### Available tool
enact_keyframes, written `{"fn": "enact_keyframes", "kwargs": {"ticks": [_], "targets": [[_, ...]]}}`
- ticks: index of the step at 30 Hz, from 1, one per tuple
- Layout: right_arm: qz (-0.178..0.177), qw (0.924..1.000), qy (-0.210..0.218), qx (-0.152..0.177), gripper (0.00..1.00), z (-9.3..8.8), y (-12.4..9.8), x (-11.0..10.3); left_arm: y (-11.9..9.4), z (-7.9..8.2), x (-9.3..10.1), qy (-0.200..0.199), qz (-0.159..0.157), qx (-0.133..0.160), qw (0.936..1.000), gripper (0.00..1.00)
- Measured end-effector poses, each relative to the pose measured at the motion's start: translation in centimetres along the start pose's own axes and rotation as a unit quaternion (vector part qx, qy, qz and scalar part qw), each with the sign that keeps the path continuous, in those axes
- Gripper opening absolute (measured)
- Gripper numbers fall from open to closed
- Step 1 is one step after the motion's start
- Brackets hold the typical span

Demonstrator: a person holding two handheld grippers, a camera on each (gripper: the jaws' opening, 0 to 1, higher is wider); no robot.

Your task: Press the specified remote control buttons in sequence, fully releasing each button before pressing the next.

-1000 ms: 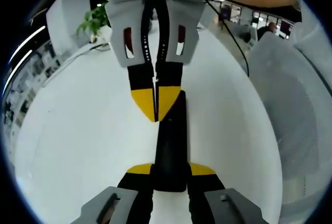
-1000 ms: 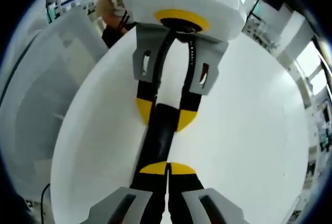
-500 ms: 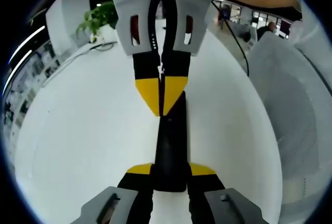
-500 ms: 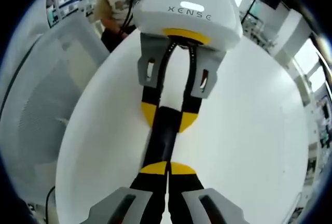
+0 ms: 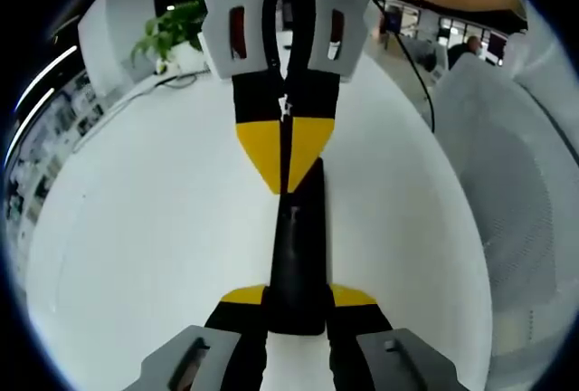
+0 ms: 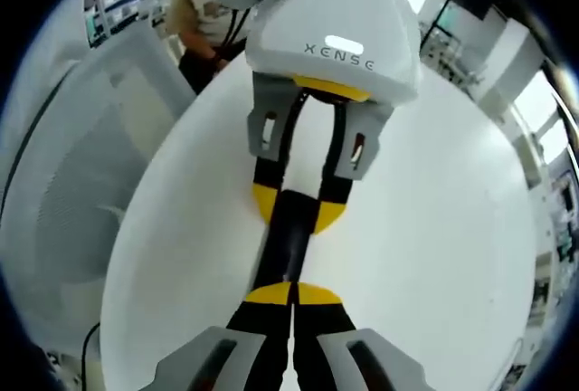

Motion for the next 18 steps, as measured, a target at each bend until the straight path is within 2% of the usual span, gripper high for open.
{"fn": "enact_keyframes", "kwargs": {"ticks": [18], "targets": [[0.013, 0.9999, 0.002, -0.005, 0.00, -0.5, 1.2, -0.5, 0.0, 0.0, 0.0, -0.001, 0.000, 0.003, 1.0000, 0.24]]}}
Point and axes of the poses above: the point that each gripper's makers call its tool centre point, and the gripper's own axes: y roughly forward along the fingers, x roughly to its right, z roughly out of its top, the point moved 1 cm from there along -y, roughly backward along the fingers, and after that the axes turned 14 degrees about y, right-handed, at the moved point
